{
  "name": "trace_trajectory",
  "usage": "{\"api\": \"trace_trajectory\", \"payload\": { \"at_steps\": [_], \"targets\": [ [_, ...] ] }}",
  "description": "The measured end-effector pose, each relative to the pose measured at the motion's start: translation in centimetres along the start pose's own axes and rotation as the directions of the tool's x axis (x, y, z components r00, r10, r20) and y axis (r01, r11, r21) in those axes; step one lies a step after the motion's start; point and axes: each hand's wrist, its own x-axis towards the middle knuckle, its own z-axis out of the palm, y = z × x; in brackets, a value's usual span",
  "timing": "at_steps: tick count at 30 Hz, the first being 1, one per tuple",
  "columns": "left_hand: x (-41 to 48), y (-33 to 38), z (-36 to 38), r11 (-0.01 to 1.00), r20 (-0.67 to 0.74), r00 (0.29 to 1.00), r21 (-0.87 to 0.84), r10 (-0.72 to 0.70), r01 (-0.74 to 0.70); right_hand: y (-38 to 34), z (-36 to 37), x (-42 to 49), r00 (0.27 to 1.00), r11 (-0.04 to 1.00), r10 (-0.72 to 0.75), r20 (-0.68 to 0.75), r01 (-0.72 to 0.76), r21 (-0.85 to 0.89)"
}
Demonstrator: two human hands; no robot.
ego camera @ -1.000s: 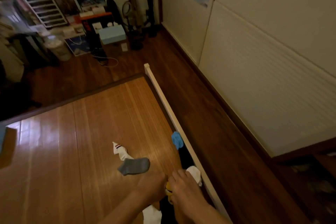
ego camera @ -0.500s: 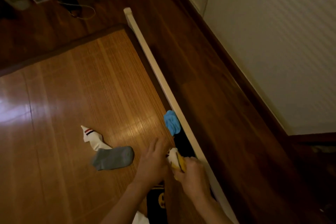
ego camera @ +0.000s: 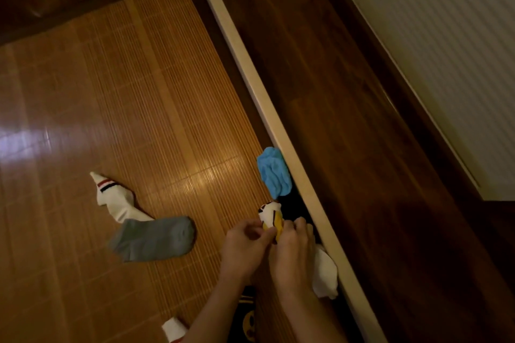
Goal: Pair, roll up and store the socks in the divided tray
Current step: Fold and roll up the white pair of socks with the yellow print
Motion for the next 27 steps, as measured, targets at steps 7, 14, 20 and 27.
{"api": "trace_trajectory", "payload": {
  "at_steps": [7,14,20,27],
  "targets": [
    [0.7,-0.5,0.5,0.999,-0.067,0.997,-0.011,-0.031,0.031,0.7,0.3,-1.5,0.997,0.989,-0.055,-0.061,0.062,0.132],
    [1.7,-0.8,2.1,0.993,-0.177,0.981,-0.105,-0.074,0.056,2.9,2.5,-0.4,0.941,0.96,-0.262,-0.216,0.231,-0.156],
    [1.5,-0.6,0.3,0.982,0.001,1.0,-0.187,-0.019,0.018,2.2,1.3,-1.2,0.945,0.962,-0.237,-0.224,0.196,-0.188],
    [-0.9,-2.4,-3.2,0.985,0.163,0.984,-0.167,0.066,-0.038,2.0,-1.8,-5.0,0.973,0.984,-0.174,-0.154,0.167,-0.057]
  ]
}}
